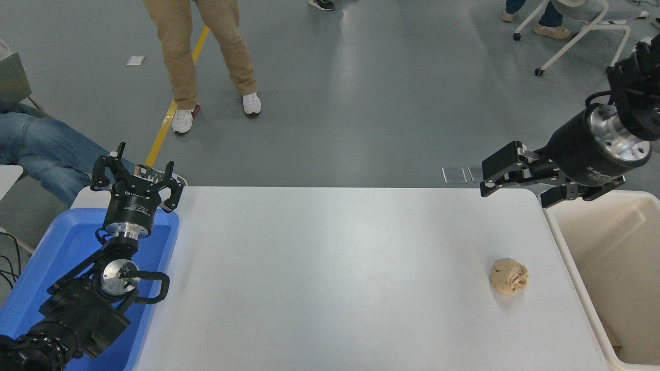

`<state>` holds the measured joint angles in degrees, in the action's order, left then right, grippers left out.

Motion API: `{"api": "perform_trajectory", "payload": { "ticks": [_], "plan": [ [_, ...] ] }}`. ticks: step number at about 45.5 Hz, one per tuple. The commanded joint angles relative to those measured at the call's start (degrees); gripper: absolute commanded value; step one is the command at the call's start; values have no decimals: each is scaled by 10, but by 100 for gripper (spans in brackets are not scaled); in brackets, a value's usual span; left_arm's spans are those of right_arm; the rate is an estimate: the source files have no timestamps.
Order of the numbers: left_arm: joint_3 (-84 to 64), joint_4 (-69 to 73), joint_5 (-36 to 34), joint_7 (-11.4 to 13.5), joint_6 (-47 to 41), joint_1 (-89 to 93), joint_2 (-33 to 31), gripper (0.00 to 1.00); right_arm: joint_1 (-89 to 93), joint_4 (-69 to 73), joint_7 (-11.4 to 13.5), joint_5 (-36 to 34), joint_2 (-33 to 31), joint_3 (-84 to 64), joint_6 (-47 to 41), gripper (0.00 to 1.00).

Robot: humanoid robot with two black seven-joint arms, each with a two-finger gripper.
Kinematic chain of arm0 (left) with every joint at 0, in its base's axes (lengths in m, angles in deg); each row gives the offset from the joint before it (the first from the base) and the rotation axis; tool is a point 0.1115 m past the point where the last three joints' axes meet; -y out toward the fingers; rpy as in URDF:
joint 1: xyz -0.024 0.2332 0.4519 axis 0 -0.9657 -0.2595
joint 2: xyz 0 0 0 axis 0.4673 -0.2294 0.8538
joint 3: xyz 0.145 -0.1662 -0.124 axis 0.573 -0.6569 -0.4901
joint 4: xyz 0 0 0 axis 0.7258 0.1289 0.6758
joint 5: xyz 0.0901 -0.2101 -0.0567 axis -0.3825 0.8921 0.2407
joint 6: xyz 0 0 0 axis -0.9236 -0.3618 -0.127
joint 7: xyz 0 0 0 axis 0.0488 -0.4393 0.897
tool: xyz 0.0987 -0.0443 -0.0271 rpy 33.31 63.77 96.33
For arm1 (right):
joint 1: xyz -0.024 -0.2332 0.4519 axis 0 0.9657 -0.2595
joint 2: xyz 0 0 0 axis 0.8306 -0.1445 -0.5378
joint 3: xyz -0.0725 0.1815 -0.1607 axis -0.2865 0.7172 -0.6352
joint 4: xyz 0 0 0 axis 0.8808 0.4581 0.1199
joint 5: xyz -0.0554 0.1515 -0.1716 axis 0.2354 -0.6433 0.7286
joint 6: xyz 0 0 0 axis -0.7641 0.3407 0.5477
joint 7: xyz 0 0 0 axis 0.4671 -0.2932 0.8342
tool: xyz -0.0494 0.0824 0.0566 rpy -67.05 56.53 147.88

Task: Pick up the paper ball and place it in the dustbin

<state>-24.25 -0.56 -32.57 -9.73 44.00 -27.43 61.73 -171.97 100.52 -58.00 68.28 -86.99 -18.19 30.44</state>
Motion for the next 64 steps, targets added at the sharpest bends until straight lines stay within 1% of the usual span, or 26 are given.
{"api": "perform_trajectory", "payload": {
  "ticks": [1,24,33,58,64],
  "plan": [
    [0,1,0,0,0,0,0,99,1,0,0,0,4,2,0,100],
    [0,0,0,1,0,0,0,99,1,0,0,0,8,9,-1,100],
    [0,1,0,0,0,0,0,99,8,-7,0,0,20,10,-1,100],
    [0,1,0,1,0,0,0,99,51,-33,0,0,16,7,0,100],
    [0,0,0,1,0,0,0,99,55,-34,0,-9,14,10,0,100]
  ]
}}
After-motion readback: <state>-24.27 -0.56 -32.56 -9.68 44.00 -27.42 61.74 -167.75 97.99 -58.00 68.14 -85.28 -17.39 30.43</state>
